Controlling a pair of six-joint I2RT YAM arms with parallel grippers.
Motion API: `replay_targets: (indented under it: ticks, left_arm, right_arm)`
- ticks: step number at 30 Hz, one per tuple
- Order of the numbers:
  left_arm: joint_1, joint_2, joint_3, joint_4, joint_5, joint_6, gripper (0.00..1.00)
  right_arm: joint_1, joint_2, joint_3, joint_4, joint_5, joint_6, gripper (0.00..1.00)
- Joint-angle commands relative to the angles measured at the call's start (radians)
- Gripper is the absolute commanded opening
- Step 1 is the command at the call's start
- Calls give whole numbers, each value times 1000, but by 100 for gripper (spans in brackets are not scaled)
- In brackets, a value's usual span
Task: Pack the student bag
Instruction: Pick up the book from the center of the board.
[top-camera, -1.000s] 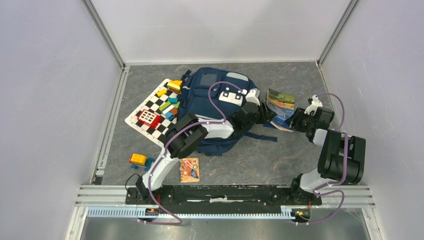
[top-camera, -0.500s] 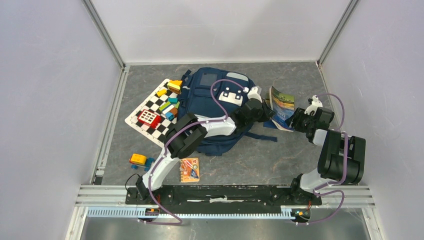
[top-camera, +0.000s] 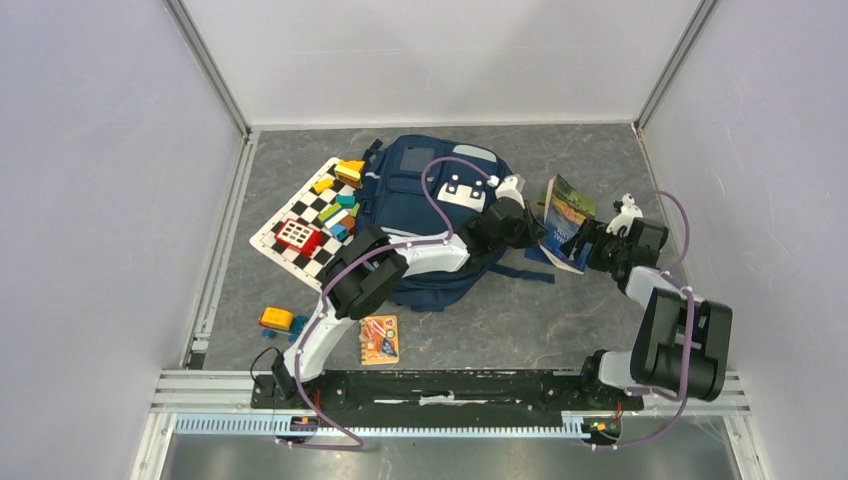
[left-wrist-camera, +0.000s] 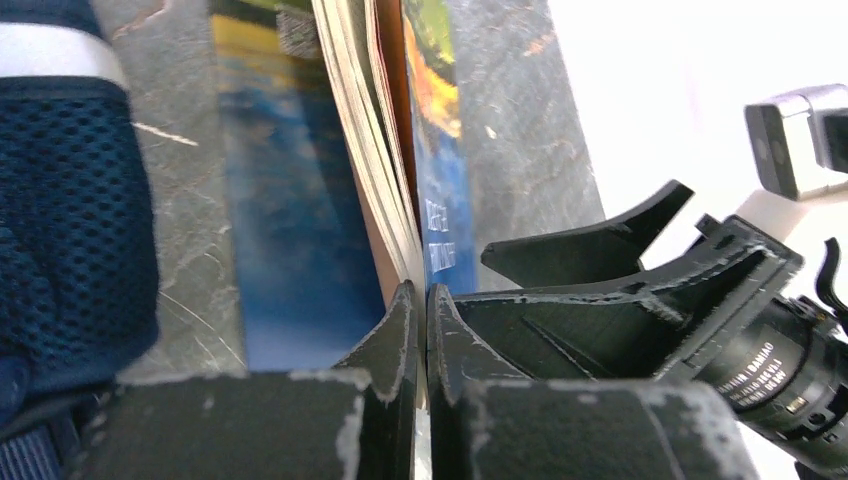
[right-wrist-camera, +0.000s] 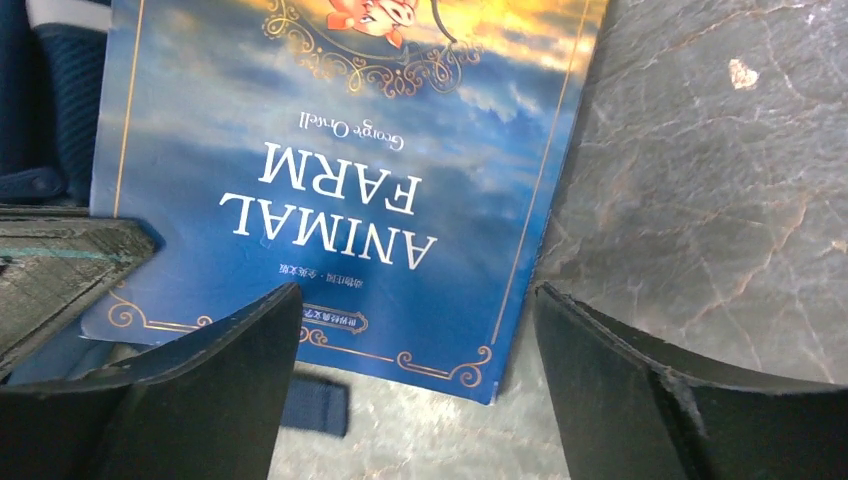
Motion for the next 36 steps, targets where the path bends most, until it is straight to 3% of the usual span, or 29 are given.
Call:
replay_targets:
  ticks: [1,6,12,16,20,29,36]
  left_arm:
    - [-30,-239,29,34,49,158,2]
    - [-29,-411,11,-37,31,282,2]
    - [-29,-608,-105,-47,15,294,2]
    - [-29,-742,-212,-70,-56,324,2]
    - [-26,-851,-313,-106,-150,371,2]
    - [59,-994,-543,-192,-173,331,2]
    - [139,-984,-568,-255,-129,301,2]
  right_arm:
    - [-13,-167,45,-190,-31,-12,93]
    - [-56,-392,111,-262,-89,37,98]
    - [-64,-503,181,-266,-211,163,98]
    - [-62,-605,96,-125,-309,362,98]
    - [-61,-761,4,-52,-298,471,98]
    - [0,-786,-79,36,-486,272,98]
    - [303,-781,-143,26,-296,12,98]
